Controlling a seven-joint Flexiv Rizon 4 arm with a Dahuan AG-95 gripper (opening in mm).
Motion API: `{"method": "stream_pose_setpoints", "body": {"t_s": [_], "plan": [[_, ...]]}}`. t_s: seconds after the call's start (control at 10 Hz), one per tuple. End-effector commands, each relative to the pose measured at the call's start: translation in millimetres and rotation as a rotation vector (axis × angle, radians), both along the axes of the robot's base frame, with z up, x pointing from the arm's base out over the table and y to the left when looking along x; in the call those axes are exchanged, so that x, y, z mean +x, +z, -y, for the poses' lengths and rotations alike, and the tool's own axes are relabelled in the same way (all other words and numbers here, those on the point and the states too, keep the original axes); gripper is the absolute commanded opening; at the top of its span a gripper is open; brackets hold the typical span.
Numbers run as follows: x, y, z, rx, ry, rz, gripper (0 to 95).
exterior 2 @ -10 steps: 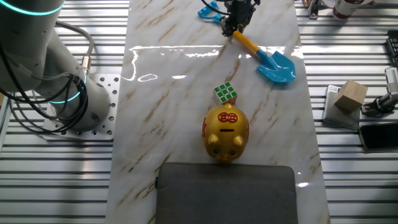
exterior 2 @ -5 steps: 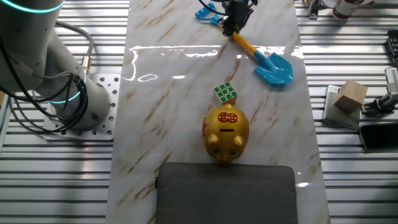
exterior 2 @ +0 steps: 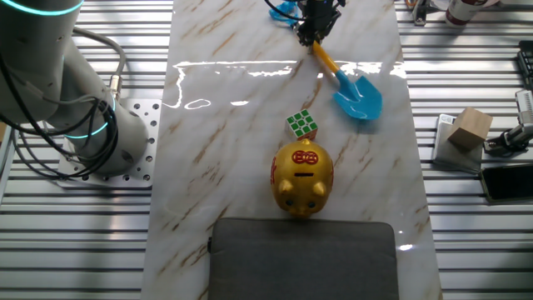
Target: Use a shovel to scoop up an object
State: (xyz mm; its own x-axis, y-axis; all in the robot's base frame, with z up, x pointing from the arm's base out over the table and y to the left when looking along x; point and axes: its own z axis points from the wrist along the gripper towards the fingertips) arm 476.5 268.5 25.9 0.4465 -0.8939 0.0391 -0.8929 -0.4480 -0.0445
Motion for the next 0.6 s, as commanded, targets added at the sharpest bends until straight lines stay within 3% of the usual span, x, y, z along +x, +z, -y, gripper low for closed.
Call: {"method": "stream_pose_setpoints", "body": {"t_s": [0.1,0.3,0.5,0.6], "plan": [[-3.8,28.5,-3.4,-0.013,-0.175,0.014,0.0],[-6.1,41.6,-6.4,-0.008,-0.225,0.014,0.0],[-9.2,53.1,-9.4,0.007,-0.331,0.011,0.0],[-10.6,57.6,-10.8,-0.002,-0.378,0.014,0.0]]}}
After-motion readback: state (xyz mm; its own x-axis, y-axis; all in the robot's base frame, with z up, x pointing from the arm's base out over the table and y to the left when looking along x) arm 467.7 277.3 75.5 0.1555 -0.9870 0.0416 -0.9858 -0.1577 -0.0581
